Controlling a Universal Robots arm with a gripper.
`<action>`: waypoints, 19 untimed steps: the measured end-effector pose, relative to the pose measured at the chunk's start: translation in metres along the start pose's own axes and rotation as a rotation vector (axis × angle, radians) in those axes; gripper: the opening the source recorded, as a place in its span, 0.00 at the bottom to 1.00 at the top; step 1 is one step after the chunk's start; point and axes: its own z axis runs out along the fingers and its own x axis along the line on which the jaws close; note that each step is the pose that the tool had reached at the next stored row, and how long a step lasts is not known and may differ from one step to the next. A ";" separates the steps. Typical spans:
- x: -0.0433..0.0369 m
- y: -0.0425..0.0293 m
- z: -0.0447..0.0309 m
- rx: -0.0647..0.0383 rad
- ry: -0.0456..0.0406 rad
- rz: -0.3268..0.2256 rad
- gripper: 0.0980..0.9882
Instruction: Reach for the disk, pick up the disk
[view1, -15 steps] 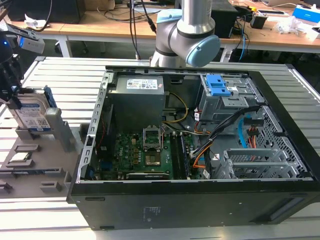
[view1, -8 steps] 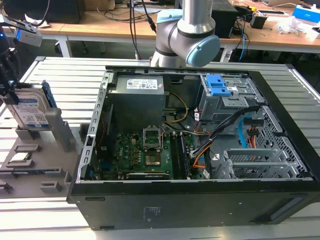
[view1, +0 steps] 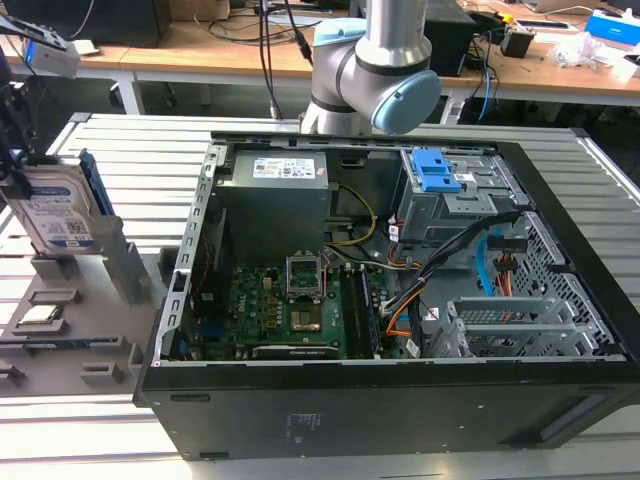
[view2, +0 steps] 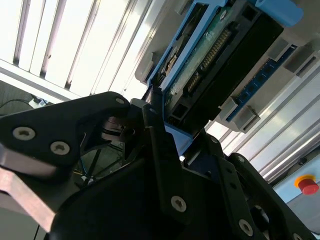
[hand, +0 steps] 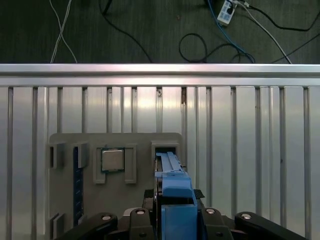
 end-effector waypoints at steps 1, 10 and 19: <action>0.0000 0.0000 -0.0018 0.000 0.0000 0.000 0.30; 0.0002 -0.0001 -0.0208 0.000 -0.0001 0.000 0.30; 0.0004 -0.0005 -0.0392 0.000 0.0000 0.000 0.30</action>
